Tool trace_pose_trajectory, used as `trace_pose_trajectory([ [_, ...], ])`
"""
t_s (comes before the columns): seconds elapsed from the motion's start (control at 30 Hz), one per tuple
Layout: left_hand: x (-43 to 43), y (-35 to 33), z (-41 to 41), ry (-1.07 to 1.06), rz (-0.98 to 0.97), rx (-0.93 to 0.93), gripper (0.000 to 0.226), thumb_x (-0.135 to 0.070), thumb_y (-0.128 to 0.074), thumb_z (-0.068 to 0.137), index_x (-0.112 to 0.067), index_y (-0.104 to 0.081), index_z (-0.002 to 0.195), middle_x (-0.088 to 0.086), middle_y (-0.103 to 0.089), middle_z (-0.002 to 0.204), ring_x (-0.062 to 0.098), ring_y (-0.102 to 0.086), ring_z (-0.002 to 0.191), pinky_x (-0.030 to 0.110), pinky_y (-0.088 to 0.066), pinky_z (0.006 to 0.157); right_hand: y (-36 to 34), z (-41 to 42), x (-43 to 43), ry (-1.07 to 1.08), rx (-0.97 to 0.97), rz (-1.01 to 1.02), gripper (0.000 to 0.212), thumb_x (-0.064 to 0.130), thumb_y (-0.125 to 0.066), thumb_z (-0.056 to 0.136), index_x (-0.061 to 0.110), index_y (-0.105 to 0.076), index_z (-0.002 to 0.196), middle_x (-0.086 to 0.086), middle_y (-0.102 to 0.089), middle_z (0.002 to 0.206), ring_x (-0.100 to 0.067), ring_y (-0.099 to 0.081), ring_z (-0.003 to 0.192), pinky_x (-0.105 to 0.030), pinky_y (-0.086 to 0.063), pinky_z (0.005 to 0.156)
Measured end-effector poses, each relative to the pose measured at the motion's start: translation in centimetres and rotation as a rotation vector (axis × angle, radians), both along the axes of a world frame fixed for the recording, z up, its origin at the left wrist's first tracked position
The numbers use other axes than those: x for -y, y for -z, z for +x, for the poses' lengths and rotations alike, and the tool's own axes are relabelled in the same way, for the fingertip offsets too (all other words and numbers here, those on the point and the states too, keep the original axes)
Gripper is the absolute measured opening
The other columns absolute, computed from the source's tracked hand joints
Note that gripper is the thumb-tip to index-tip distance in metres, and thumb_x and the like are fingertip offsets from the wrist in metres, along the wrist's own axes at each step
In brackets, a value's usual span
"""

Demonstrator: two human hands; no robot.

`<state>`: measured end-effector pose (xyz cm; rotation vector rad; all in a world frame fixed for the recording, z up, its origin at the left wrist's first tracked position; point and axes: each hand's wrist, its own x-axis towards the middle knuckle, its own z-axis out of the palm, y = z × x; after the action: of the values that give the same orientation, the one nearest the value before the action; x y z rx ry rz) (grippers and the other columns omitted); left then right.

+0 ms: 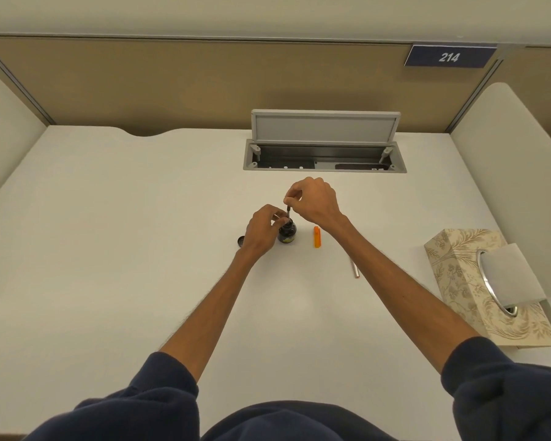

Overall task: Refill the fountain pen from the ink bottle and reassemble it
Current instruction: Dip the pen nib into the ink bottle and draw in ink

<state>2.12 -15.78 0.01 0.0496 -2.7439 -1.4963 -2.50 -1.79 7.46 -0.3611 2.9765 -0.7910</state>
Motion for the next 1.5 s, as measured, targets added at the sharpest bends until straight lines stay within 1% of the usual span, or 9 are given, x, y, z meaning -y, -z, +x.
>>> trace_pose_trajectory([
  [0.33,0.04,-0.09,0.07,0.001,-0.003,-0.002,0.014,-0.023,-0.062,0.093,-0.012,-0.067,0.102,0.002,-0.068,0.108,0.019,-0.065,0.097,0.042,-0.052,0.086,-0.01,0.02,-0.05,0.057,0.009,0.021,0.042,0.052,-0.067,0.086,0.014,-0.076,0.100,-0.004,-0.075,0.097,-0.015,-0.063,0.080,-0.027,-0.050,0.073],
  [0.53,-0.10,-0.23,-0.01,-0.003,-0.001,-0.003,0.013,-0.021,-0.062,0.093,-0.010,-0.067,0.100,0.005,-0.067,0.108,0.021,-0.065,0.096,0.043,-0.052,0.085,-0.35,0.09,0.01,0.023,0.000,0.026,0.023,0.030,-0.067,0.089,0.014,-0.078,0.103,-0.004,-0.076,0.097,-0.015,-0.065,0.079,-0.025,-0.051,0.072],
  [0.7,-0.13,-0.24,0.11,-0.001,0.005,-0.006,0.012,-0.020,-0.062,0.093,-0.011,-0.067,0.100,0.005,-0.068,0.108,0.021,-0.065,0.097,0.043,-0.052,0.086,-0.13,-0.08,0.03,0.080,0.012,0.032,0.032,0.041,-0.069,0.088,0.010,-0.078,0.094,-0.006,-0.075,0.089,-0.013,-0.059,0.072,-0.027,-0.051,0.071],
  [0.83,-0.13,-0.29,0.06,-0.002,0.009,-0.002,0.012,-0.018,-0.062,0.093,-0.010,-0.067,0.100,0.006,-0.068,0.108,0.021,-0.065,0.098,0.044,-0.052,0.087,-0.15,-0.03,0.10,0.072,0.008,0.028,0.033,0.044,-0.070,0.086,0.014,-0.075,0.101,-0.004,-0.075,0.099,-0.017,-0.064,0.081,-0.027,-0.050,0.075],
  [0.9,-0.13,-0.27,-0.03,-0.005,0.007,-0.001,0.013,-0.018,-0.063,0.093,-0.009,-0.067,0.101,0.006,-0.068,0.108,0.022,-0.065,0.098,0.044,-0.052,0.088,-0.25,-0.06,0.23,0.055,0.010,0.014,0.031,0.042,-0.070,0.087,0.018,-0.074,0.107,-0.003,-0.074,0.104,-0.018,-0.067,0.087,-0.027,-0.050,0.077],
  [1.03,-0.07,-0.39,0.00,-0.001,-0.002,-0.005,0.013,-0.018,-0.062,0.093,-0.009,-0.067,0.101,0.007,-0.068,0.109,0.021,-0.064,0.099,0.043,-0.051,0.088,-0.35,-0.28,0.24,0.040,0.000,0.038,0.023,0.031,-0.068,0.090,0.014,-0.078,0.102,-0.005,-0.077,0.096,-0.012,-0.061,0.075,-0.024,-0.050,0.070],
  [1.2,-0.03,-0.22,0.04,-0.002,0.013,-0.005,0.009,-0.018,-0.063,0.093,-0.013,-0.066,0.099,0.005,-0.068,0.108,0.020,-0.063,0.101,0.040,-0.050,0.089,-0.25,-0.34,0.29,0.104,0.008,0.041,0.036,0.045,-0.069,0.087,0.011,-0.078,0.092,-0.007,-0.075,0.085,-0.012,-0.058,0.069,-0.025,-0.046,0.066],
  [1.33,-0.09,-0.17,0.01,0.002,0.022,-0.012,0.010,-0.016,-0.062,0.093,-0.011,-0.067,0.100,0.006,-0.069,0.107,0.022,-0.063,0.102,0.035,-0.049,0.090,-0.26,-0.21,0.16,0.082,0.001,0.033,0.038,0.049,-0.069,0.086,0.015,-0.076,0.099,-0.005,-0.075,0.095,-0.015,-0.063,0.078,-0.026,-0.049,0.071],
  [1.5,0.07,-0.05,-0.13,0.005,0.015,-0.018,0.012,-0.016,-0.063,0.093,-0.009,-0.068,0.100,0.007,-0.068,0.105,0.021,-0.063,0.101,0.037,-0.049,0.090,-0.43,-0.22,-0.01,0.020,0.016,-0.003,0.025,0.033,-0.068,0.090,0.015,-0.077,0.105,-0.006,-0.076,0.101,-0.018,-0.068,0.082,-0.026,-0.052,0.073],
])
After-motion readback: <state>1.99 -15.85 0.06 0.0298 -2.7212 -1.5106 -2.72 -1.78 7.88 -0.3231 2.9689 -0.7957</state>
